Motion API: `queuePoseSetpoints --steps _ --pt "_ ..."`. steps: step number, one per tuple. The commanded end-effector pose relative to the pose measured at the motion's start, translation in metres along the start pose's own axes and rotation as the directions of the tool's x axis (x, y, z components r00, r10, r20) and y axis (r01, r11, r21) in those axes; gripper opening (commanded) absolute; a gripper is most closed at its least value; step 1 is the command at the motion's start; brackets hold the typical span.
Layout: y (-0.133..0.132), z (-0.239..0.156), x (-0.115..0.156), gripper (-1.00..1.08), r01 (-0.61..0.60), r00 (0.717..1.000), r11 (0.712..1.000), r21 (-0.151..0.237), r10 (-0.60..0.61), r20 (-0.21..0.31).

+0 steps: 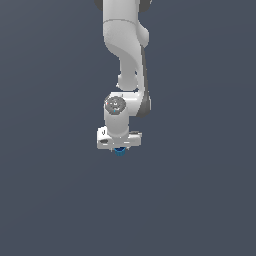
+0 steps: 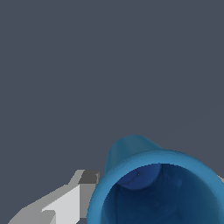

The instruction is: Pick up the object and move it to a goal position.

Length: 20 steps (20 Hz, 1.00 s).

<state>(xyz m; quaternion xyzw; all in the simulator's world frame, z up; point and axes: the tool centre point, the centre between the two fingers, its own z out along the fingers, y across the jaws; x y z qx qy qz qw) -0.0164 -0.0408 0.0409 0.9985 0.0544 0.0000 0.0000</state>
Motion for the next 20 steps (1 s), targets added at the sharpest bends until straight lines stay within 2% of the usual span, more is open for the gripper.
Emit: queuePoseSetpoints --steps 1,12,20 --pt "0.000 0.001 0.000 -1.00 0.000 1.000 1.000 0.000 0.000 0.000" --pt "0.004 -0.003 -0.002 -1.00 0.000 1.000 1.000 0.000 0.000 0.000" --pt "0.034 -0.029 -0.023 -1.00 0.000 1.000 1.000 0.000 0.000 0.000"
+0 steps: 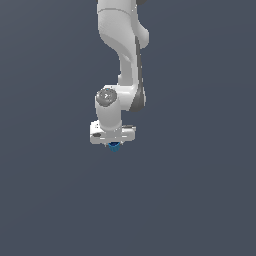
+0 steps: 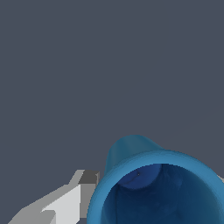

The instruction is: Pick up the object and move it to a goal position.

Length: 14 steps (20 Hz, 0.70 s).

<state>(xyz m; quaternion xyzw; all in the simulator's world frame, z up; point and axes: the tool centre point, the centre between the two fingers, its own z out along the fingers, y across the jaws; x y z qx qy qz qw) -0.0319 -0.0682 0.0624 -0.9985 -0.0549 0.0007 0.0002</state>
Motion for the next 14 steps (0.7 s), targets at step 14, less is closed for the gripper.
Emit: queuePoseSetpoints --steps 14 --pt "0.091 -0.077 -0.057 -1.00 -0.001 1.000 1.000 0.000 0.001 -0.002"
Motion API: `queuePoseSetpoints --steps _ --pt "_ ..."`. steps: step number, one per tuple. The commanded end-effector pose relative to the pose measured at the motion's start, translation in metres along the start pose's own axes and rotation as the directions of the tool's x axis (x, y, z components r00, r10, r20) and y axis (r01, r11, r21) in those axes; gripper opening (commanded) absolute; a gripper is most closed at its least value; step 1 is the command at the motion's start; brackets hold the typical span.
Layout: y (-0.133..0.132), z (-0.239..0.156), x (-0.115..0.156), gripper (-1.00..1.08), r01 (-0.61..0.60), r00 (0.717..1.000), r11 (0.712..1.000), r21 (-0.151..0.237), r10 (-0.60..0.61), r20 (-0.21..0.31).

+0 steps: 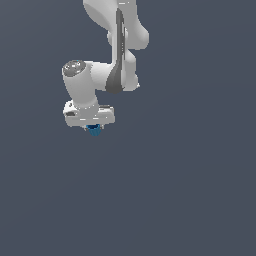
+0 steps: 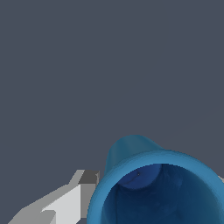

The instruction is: Pick up the object and move it to a goal position.

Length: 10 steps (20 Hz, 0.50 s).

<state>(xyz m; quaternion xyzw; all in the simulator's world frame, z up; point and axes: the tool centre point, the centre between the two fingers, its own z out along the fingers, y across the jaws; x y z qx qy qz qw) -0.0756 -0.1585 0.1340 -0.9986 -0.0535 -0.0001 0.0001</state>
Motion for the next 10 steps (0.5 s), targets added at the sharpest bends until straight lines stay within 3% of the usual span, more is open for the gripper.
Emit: queuePoseSetpoints --steps 1,10 --pt "0.0085 -0.0079 -0.0052 -1.00 0.002 1.000 1.000 0.000 -0.002 0.000" --pt "0.0111 -0.0094 -0.0050 -1.00 0.002 1.000 1.000 0.000 -0.002 0.000"
